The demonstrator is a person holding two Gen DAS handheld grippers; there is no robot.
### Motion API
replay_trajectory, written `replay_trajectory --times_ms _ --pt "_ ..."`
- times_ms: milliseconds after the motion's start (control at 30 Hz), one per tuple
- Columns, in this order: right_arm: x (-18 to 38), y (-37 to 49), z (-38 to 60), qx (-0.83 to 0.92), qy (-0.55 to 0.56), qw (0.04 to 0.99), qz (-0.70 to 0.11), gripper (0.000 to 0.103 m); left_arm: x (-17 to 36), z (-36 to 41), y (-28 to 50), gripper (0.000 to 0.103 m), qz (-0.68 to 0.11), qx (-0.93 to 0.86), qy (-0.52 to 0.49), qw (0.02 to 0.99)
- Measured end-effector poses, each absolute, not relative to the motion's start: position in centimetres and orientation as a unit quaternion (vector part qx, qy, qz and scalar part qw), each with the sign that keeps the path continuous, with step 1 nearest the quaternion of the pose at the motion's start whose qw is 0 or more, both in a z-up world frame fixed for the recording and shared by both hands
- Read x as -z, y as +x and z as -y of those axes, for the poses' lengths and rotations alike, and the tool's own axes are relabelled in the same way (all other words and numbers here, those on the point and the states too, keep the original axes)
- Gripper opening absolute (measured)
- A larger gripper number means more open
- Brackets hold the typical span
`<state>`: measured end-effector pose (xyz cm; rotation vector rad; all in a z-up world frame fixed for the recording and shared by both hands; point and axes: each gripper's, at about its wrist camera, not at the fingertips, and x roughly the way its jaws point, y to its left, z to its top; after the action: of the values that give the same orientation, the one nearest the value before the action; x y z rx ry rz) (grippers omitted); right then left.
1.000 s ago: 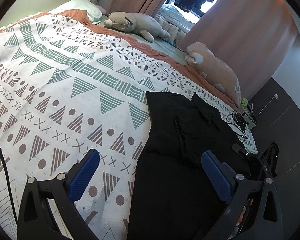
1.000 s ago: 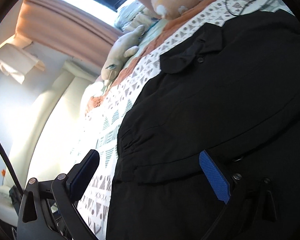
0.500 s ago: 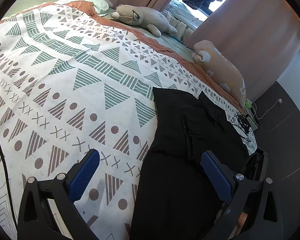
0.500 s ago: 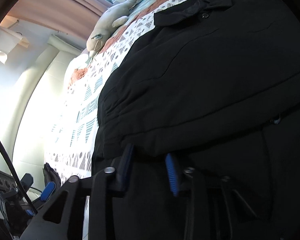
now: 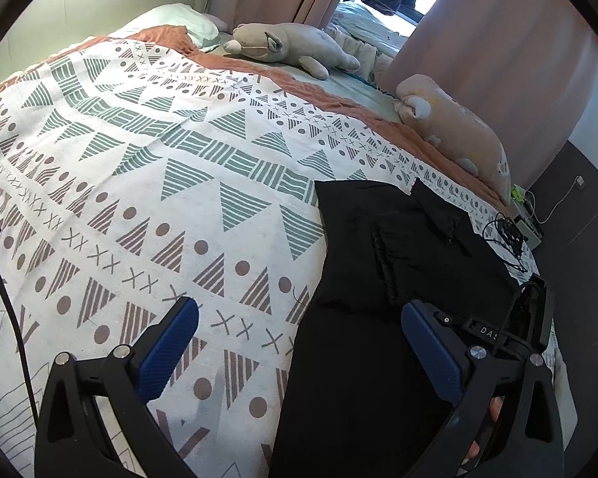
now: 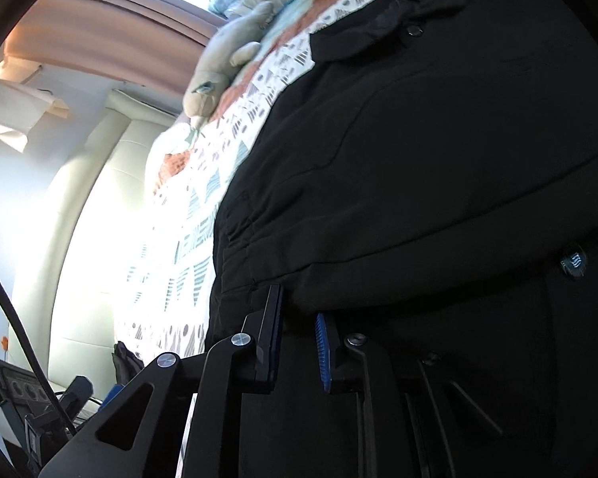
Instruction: Fold large clothes
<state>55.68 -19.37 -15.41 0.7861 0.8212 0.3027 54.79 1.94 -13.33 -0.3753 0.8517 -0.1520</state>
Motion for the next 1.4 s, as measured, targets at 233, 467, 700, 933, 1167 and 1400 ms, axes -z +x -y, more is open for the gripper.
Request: replay_trajectory --times_ms 233,467,700,933,1167,1400 --pt "12.7 51.8 19.3 -0.136 0.349 0.850 -0.370 0.103 11.7 -1.1 53.1 0.103 -0.388 0.054 -0.164 0.905" --pt "10.8 47.8 20.4 -0.091 0.329 0.866 -0.365 0.103 8.3 -0.5 47.9 0.103 -0.289 0.026 -0.139 0.947" --pt "9.8 41.8 21.1 -0.022 0.312 0.882 -0.353 0.103 10.2 -0.7 43.1 0.103 -0.301 0.047 -0.148 0.941" --pt "8.3 34.7 21.8 0.005 0.313 0.890 -0.330 0.103 11.9 -0.8 37.3 0.103 -0.303 0.055 -0.165 0.937" --pt "8.2 26.9 22.6 0.028 0.319 0.895 -0.310 0.103 12.4 0.0 32.3 0.103 -0.299 0.067 -0.150 0.940" --pt "8.6 19.5 22.9 0.038 0.334 0.903 -0.267 0.103 12.0 -0.9 28.6 0.103 -0.281 0.065 -0.191 0.938"
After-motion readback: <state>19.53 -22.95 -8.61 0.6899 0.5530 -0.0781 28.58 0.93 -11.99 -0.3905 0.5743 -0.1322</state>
